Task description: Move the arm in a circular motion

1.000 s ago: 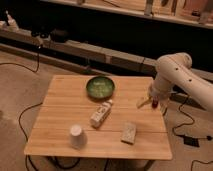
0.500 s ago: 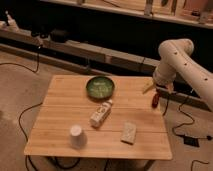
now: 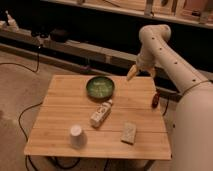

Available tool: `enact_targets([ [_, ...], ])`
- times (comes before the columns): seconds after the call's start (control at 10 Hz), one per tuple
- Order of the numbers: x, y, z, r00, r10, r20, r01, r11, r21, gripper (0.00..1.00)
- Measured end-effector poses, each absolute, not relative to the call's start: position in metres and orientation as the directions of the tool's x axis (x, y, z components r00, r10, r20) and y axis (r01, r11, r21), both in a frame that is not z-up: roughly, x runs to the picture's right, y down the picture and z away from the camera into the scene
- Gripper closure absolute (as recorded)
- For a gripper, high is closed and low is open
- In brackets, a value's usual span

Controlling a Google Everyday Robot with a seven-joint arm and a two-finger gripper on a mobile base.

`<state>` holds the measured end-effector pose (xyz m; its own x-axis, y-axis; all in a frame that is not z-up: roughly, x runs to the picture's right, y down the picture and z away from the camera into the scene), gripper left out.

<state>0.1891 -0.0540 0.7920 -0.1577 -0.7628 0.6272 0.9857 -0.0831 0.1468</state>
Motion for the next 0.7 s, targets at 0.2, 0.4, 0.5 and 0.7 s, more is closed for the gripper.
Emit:
enact_targets([
  [0.2,0.14,-0.053,0.788,-0.261,-0.743,0.617,0.963,-0.159,0.216,0.2],
  [0.4,0.095,-0.042,0.775,-0.361,-0.725,0.586,0.93,-0.231,0.287,0.2],
  [0.5,0.074,-0.032,0.768,-0.405,-0.714,0.571,0.91,-0.259,0.322,0.2],
  [0.7,0.048,-0.009,0.755,-0.458,-0.694,0.556,0.883,-0.282,0.374,0.2],
])
